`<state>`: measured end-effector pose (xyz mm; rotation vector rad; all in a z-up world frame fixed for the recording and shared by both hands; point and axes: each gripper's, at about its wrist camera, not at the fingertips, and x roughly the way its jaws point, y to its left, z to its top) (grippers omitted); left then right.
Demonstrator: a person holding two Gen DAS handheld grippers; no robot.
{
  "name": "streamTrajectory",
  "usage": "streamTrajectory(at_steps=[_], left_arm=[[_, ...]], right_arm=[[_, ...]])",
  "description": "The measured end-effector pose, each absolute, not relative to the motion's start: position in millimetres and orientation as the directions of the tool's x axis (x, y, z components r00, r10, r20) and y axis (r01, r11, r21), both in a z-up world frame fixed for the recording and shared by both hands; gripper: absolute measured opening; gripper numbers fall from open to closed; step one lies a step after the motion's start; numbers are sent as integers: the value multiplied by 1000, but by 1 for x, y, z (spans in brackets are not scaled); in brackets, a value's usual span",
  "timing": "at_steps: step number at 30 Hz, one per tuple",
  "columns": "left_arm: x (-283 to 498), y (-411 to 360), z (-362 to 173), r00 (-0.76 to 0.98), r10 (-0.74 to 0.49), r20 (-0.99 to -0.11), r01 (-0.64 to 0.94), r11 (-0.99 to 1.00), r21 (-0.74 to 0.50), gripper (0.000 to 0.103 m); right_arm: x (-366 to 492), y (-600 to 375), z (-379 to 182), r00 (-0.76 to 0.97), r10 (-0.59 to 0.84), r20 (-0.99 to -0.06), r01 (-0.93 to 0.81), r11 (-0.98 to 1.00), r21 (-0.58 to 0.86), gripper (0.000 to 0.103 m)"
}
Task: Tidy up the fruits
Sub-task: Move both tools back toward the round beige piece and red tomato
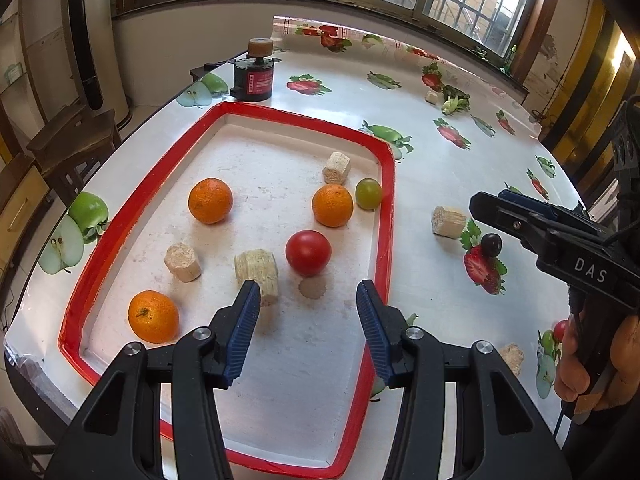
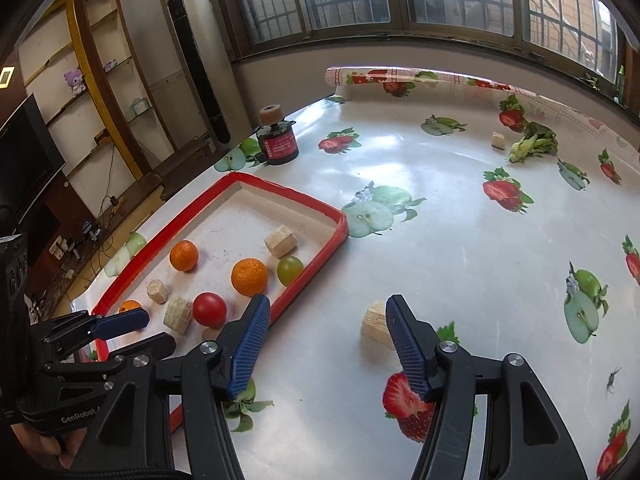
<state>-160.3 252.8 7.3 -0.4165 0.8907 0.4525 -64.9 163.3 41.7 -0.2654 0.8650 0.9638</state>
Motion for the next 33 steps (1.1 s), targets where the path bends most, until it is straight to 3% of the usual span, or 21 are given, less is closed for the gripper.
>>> streamTrajectory(at_steps=[23,27,33], left_arm=[[-144,213,20,565,182,-805,-468,874,-131,48],[-143,208,22,571,181,-801,-461,878,-131,55],[-138,198,24,579,167,-798,-436,890,-130,55]], right_arm=[[-61,52,51,378,577,-724,-712,681,171,66],[-60,36,47,389,565,-728,-693,700,173,66],[-59,14,42,409,545,-732,-662,729,173,66]])
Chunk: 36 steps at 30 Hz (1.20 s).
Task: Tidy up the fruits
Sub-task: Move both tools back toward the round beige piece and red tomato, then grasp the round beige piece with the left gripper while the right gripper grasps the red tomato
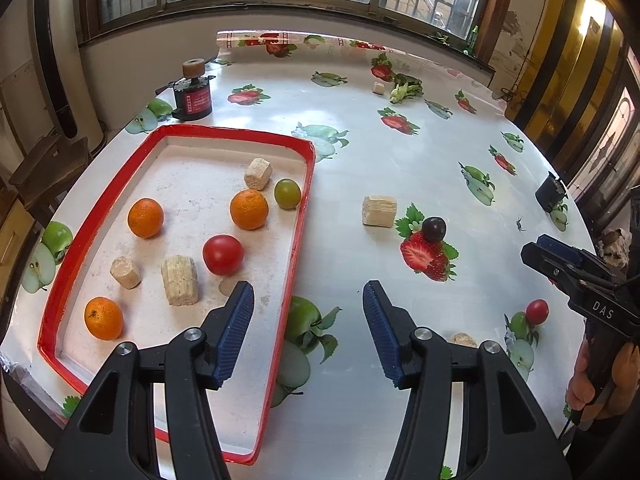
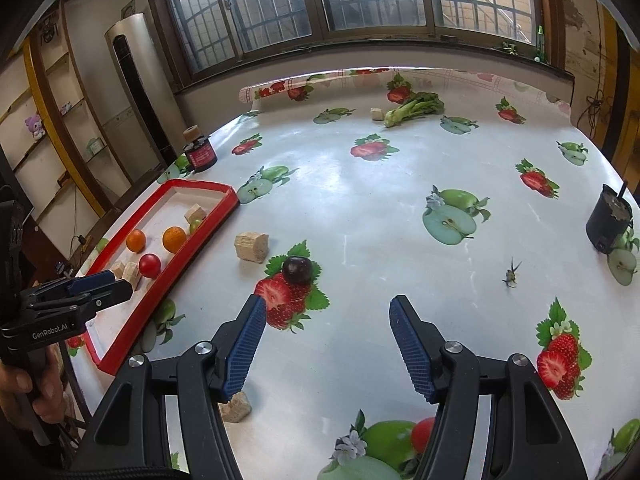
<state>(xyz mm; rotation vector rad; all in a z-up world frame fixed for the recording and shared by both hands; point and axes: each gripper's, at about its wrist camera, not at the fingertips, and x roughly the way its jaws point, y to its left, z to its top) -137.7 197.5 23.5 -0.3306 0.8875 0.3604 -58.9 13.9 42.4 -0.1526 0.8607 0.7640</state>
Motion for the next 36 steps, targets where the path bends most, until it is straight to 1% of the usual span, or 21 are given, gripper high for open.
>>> streamTrajectory(at_steps=[9,22,27,30,34,36], left_arm=[[-124,176,22,585,134,-800,-388,912,-131,55],[-97,154,15,576,87,-813,-327,936,-132,55],[-97,143,11,573,43,-818,-289,945,-153,55],[-102,132,4,568,-20,-823,-249,949,-194,55],[-103,109,-11,537,-48,-842,-195,964,-179,56],[-103,101,-15,541,-63,-838,-178,966,-188,59]], right_arm=[[-60,-27,41,453,512,-730,-608,776,168,67],[-55,-76,15,457,447,-769,-521,835,176,67],[-59,-71,11,438,449,-779,-543,823,169,67],[-66,-64,7,422,456,-784,-567,807,164,67],[-71,-58,-3,409,439,-800,-579,803,145,67],[-71,-57,-9,397,433,-809,-579,802,145,66]])
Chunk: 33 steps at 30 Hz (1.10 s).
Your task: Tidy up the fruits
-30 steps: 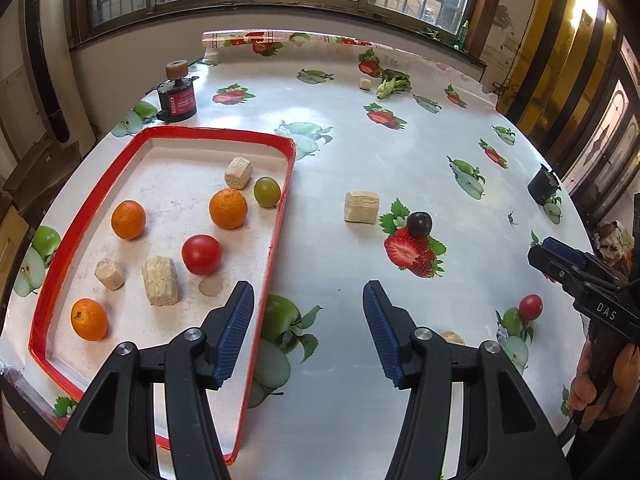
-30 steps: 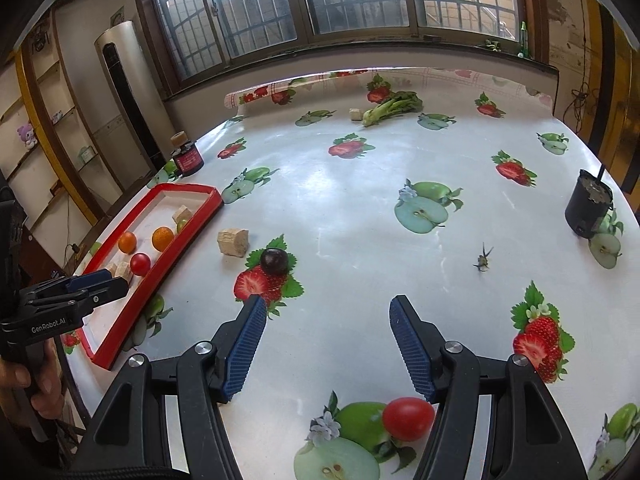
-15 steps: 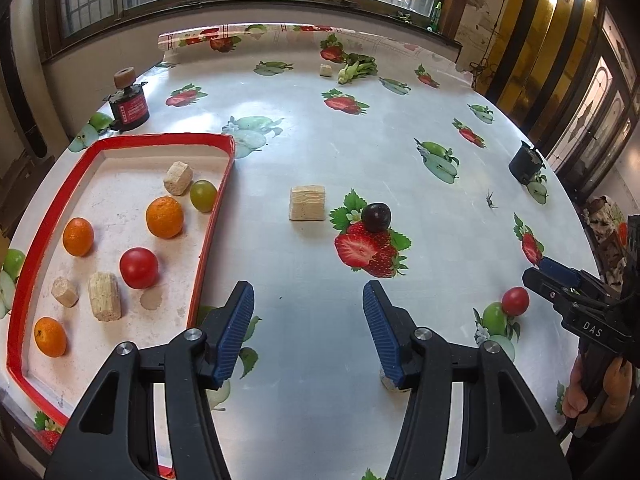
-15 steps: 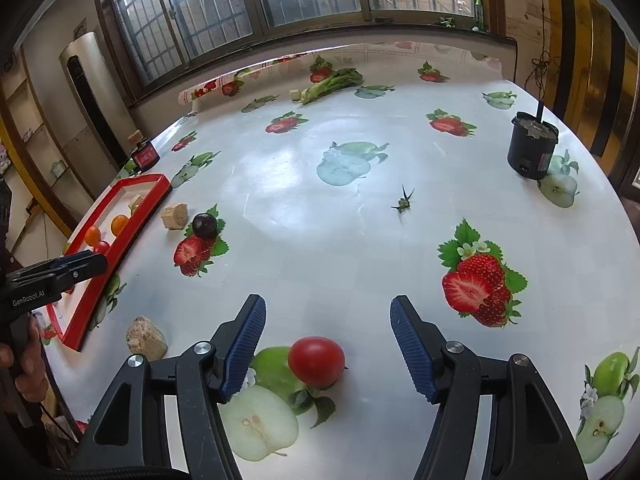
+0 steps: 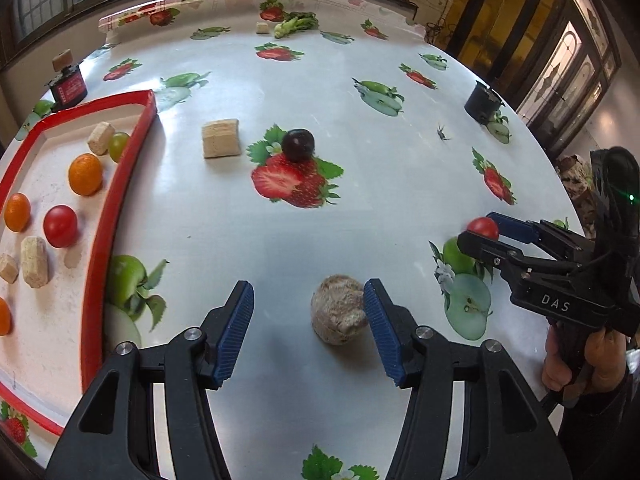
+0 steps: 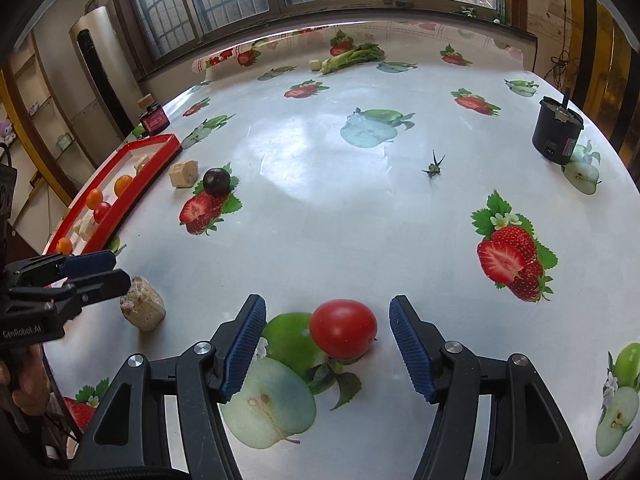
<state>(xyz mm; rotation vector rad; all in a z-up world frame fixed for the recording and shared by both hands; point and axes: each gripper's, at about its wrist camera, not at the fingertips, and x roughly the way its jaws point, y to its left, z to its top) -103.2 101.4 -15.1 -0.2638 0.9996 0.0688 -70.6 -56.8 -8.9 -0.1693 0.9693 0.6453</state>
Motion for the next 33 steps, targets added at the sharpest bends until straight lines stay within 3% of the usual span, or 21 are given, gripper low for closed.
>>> streamTrajectory(at_steps=[2,4,7,11,14,21,33], left_arm=[[-102,96,-16,543,-69,-837,-160,970,-184,59],[-101,92,-16,544,-67,-836,-152,973,-176,59],[-99,83,-23,523,-81,-849,-123,978,-169,58],[-97,74,-30,531,-69,-845,-95,986,-140,52],[-94,77,-30,530,-108,-841,-84,980,-179,30],[-101,86,-18,557,-99,-825,-105,977,-188,27],[-125,132,14,616,32,-787,-220,966,-133,27]], right_arm=[[-71,-56,-12,391,426,-816,-580,802,141,62],[-73,-55,-15,387,422,-820,-587,799,135,48],[-75,-53,-16,393,411,-823,-598,794,111,35],[-77,-51,-16,388,420,-821,-605,787,117,35],[-78,-51,-15,384,426,-819,-608,784,122,35],[-83,-50,-4,389,452,-803,-620,773,134,35],[-93,-19,13,368,500,-784,-680,720,139,35]])
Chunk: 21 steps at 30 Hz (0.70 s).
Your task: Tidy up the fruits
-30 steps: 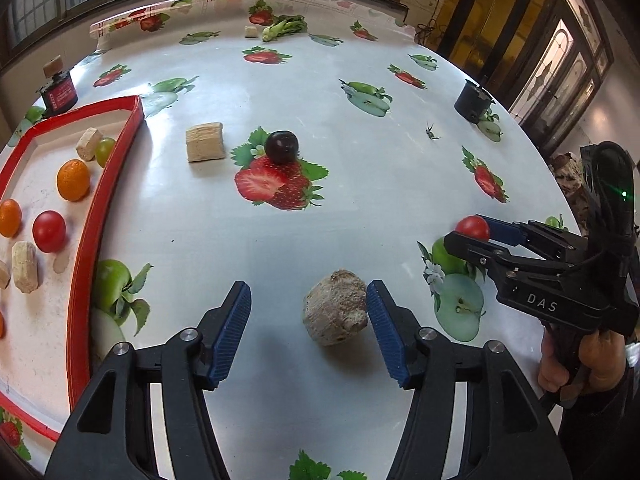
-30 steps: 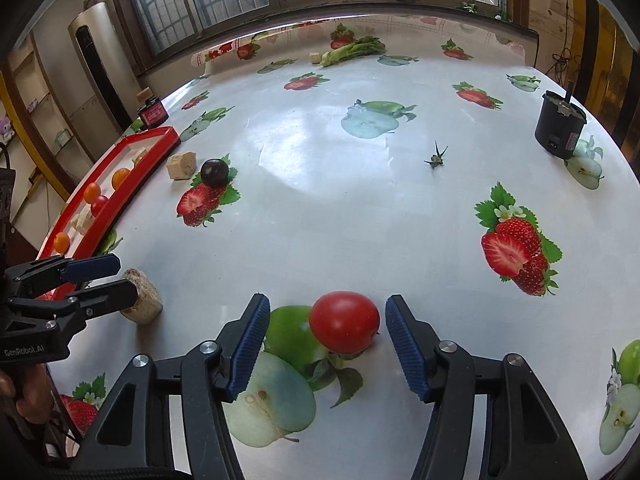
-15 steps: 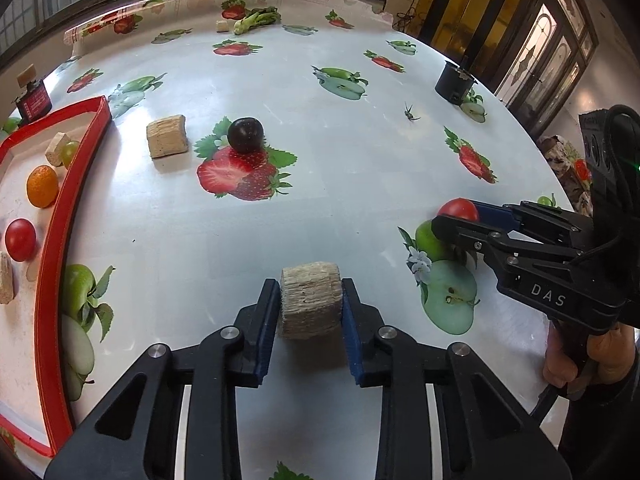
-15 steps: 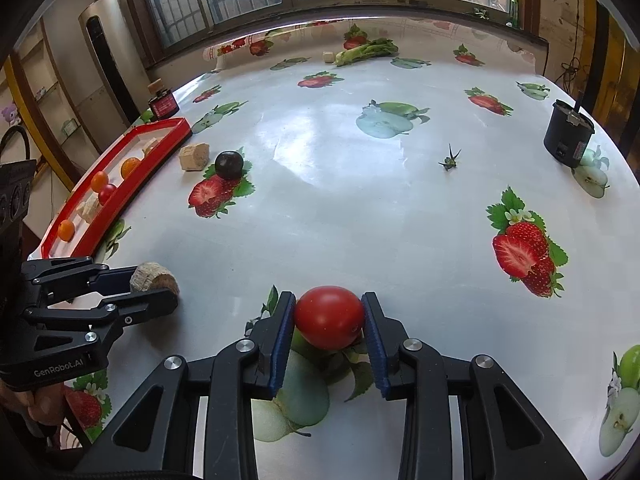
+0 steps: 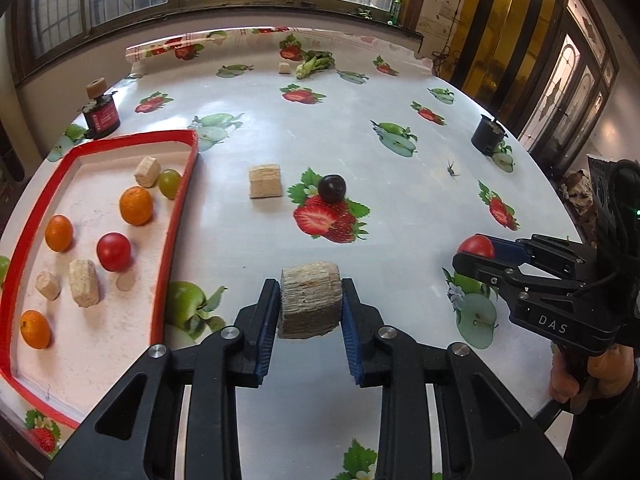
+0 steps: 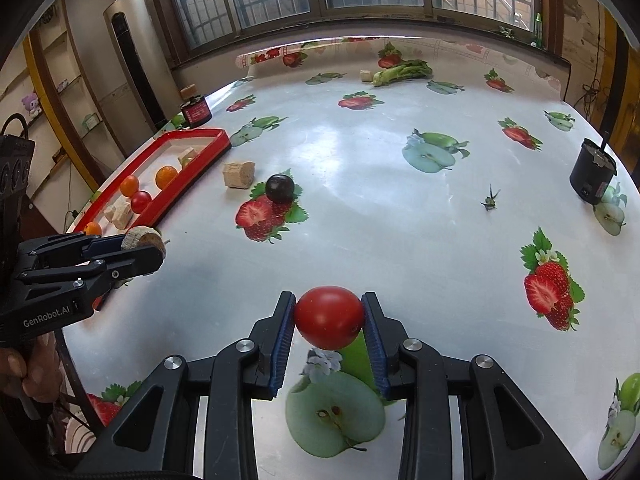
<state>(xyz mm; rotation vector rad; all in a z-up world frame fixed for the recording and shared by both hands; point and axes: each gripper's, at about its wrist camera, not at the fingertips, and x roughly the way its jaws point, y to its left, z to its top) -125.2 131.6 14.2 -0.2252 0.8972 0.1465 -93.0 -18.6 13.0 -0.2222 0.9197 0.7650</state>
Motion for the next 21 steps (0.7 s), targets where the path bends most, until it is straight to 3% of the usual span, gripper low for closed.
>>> streamTrajectory(at_steps=[21], left_arm=[[-172,196,19,607,148,-780,-384,915,-125,27]], right_arm=[[-126,70,39,274,601,-751,-819,555,146,34]])
